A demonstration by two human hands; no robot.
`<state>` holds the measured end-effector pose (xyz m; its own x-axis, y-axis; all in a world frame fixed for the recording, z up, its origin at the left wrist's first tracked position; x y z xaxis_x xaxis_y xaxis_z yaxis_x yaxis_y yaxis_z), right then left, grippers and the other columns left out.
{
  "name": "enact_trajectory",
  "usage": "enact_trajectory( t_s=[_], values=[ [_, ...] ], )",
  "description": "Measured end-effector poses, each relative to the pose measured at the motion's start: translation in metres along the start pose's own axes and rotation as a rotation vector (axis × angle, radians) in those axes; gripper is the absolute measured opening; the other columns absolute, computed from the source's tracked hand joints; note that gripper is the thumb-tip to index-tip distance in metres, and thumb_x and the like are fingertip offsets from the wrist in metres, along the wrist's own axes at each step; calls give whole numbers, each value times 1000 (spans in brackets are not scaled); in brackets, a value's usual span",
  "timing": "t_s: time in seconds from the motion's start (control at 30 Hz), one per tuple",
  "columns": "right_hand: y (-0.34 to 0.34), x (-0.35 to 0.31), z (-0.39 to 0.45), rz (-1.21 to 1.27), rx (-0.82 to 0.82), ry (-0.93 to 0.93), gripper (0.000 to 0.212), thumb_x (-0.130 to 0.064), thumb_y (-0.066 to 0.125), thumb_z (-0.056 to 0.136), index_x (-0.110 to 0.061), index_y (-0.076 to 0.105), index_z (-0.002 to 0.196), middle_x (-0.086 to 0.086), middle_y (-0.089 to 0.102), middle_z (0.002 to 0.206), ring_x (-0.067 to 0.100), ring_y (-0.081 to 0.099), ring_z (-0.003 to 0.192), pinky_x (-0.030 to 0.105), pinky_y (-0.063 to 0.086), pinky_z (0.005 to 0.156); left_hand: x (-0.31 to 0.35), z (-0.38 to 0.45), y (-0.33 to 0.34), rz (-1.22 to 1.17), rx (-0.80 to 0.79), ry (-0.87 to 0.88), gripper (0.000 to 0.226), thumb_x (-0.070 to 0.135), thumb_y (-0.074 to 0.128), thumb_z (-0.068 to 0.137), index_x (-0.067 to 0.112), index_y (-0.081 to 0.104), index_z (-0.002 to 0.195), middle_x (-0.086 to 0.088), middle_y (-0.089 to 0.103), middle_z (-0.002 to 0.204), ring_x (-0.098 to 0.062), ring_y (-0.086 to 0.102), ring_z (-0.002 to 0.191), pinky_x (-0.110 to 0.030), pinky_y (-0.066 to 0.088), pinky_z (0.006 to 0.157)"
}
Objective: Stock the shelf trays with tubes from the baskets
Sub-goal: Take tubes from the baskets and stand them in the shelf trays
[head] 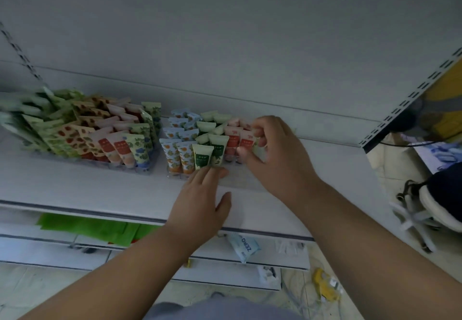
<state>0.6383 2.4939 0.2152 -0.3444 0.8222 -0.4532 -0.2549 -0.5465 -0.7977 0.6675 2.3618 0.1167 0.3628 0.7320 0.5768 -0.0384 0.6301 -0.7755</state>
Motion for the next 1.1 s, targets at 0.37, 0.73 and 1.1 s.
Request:
enact_trajectory(
  t_s=[0.37, 0.73, 1.1],
  values=[
    [94, -209, 27, 266, -240, -267, 37, -43, 62, 87, -28, 46, 117, -12, 43, 106, 6, 47, 96, 21, 36, 71, -127, -111, -188, 322, 205, -365, 34, 33, 63, 85, 22, 56, 116, 5, 56, 108, -17, 53, 100, -30, 43, 88],
    [239, -430, 54, 379, -318, -302, 33, -44, 62, 88, -31, 48, 115, -14, 48, 108, 1, 46, 96, 20, 38, 80, -284, -209, -365, 308, 312, -438, 26, 34, 61, 86, 27, 57, 110, 13, 56, 101, -7, 50, 92, -27, 44, 80],
    [306, -452, 143, 316, -234, -97, 24, -40, 64, 87, -29, 51, 104, -11, 52, 97, 2, 51, 87, 22, 42, 73, -400, -124, -436, 178, 282, -321, 28, 41, 55, 88, 29, 54, 113, 15, 53, 102, -5, 49, 93, -31, 48, 80]
  ],
)
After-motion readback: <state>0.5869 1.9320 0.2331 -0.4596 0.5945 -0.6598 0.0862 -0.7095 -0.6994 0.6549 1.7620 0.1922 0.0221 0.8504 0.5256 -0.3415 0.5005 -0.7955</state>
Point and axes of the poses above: each hand's wrist, its own z-axis towards the middle knuckle, its own y-axis out of the palm, x = y × z, the point moved 9 cm from there along z, towards the middle knuckle
